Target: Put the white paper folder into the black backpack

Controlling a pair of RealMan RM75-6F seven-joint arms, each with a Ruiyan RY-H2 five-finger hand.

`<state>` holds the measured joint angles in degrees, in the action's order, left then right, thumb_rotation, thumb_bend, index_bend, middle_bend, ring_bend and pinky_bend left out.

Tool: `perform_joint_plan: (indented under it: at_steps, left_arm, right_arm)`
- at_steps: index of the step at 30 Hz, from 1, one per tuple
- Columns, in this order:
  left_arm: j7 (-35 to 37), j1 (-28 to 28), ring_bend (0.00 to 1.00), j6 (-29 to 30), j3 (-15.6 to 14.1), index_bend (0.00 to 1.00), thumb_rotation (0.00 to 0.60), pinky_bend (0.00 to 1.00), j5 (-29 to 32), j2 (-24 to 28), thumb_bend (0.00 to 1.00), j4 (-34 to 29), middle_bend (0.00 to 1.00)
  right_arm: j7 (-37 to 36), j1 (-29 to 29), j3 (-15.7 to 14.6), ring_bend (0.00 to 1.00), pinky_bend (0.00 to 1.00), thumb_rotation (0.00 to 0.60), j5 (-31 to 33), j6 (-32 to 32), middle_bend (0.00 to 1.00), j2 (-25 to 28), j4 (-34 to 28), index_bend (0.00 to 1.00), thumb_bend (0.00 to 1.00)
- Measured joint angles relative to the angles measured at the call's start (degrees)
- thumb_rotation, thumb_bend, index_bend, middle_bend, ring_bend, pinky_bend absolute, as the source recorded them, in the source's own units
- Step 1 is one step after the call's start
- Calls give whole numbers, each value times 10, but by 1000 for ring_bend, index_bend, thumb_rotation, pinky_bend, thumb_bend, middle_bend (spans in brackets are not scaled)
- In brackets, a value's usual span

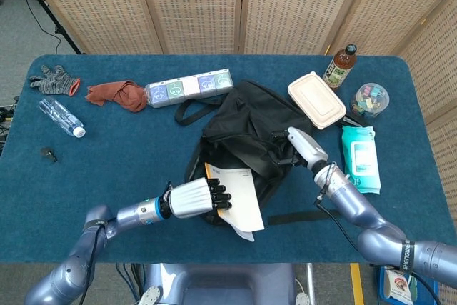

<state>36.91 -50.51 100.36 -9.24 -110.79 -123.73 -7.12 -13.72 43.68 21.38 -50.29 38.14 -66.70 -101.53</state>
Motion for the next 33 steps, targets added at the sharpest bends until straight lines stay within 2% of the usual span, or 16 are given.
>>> perform_joint_plan:
  at_steps: [5, 11, 20, 28, 33]
  left_arm:
    - [-28, 2, 548, -26, -20, 765, 600, 660, -5, 14, 450, 4, 595]
    - [-75, -9, 549, -53, -30, 764, 600, 660, -4, 24, 451, 9, 594]
    - [-127, -37, 550, -113, -31, 764, 600, 660, 14, 33, 451, 12, 594]
    - [-140, -45, 536, -153, -29, 764, 600, 660, 28, 37, 452, 13, 598]
    - [-151, -47, 505, -127, -28, 746, 600, 660, 33, 34, 521, 13, 626]
  right_arm:
    - [-6, 4, 2, 485, 532, 600, 7, -5, 645, 10, -9, 579, 580]
    - [-16, 10, 2, 489, 541, 600, 10, -27, 649, 33, -30, 582, 591]
    - [-33, 14, 1, 493, 543, 600, 3, -51, 653, 61, -61, 585, 598]
    - [-53, 15, 5, 498, 544, 600, -7, -71, 659, 80, -78, 588, 608]
    - [-57, 16, 2, 498, 544, 600, -17, -73, 659, 82, -76, 588, 608]
